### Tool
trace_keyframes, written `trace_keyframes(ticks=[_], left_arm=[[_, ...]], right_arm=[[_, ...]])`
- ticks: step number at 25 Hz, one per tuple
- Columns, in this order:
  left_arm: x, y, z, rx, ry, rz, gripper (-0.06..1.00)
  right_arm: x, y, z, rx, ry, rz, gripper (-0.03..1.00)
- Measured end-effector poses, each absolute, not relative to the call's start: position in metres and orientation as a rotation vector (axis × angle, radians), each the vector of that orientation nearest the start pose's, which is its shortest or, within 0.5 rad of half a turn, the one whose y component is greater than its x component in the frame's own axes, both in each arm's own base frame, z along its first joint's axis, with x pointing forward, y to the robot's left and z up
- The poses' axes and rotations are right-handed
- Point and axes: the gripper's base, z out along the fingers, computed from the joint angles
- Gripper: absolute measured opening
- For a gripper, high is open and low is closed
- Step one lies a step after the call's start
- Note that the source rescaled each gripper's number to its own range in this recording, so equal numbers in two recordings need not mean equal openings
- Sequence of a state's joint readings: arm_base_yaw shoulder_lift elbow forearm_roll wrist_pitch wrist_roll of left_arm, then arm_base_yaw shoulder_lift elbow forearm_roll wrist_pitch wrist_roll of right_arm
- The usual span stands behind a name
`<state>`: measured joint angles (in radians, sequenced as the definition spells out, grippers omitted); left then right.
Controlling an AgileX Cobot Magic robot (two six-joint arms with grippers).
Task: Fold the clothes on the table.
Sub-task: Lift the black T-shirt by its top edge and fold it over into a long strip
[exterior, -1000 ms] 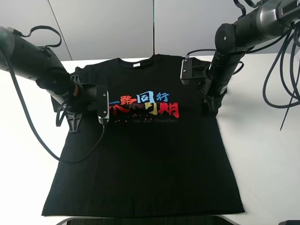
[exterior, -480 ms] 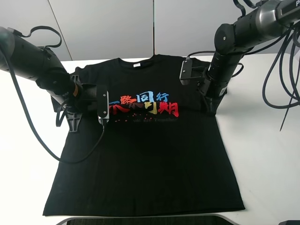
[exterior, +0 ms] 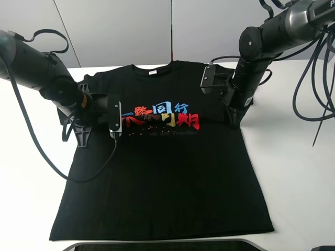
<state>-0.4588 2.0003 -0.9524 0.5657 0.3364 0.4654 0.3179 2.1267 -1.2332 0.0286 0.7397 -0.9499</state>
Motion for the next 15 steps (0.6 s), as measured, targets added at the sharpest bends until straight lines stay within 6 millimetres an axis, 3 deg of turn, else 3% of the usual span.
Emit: trace_keyframes(ticks=[7, 15], left_arm=[[0.316, -0.137, 0.106, 1.790, 2.116, 0.396, 0.00], [0.316, -0.137, 0.130, 1.721, 2.080, 0.409, 0.00]], right_arm=[[0.363, 0.117, 0.096, -1.750, 2.455, -0.098, 0.01], [0.362, 0.117, 0.147, -1.615, 2.386, -0.145, 0.01]])
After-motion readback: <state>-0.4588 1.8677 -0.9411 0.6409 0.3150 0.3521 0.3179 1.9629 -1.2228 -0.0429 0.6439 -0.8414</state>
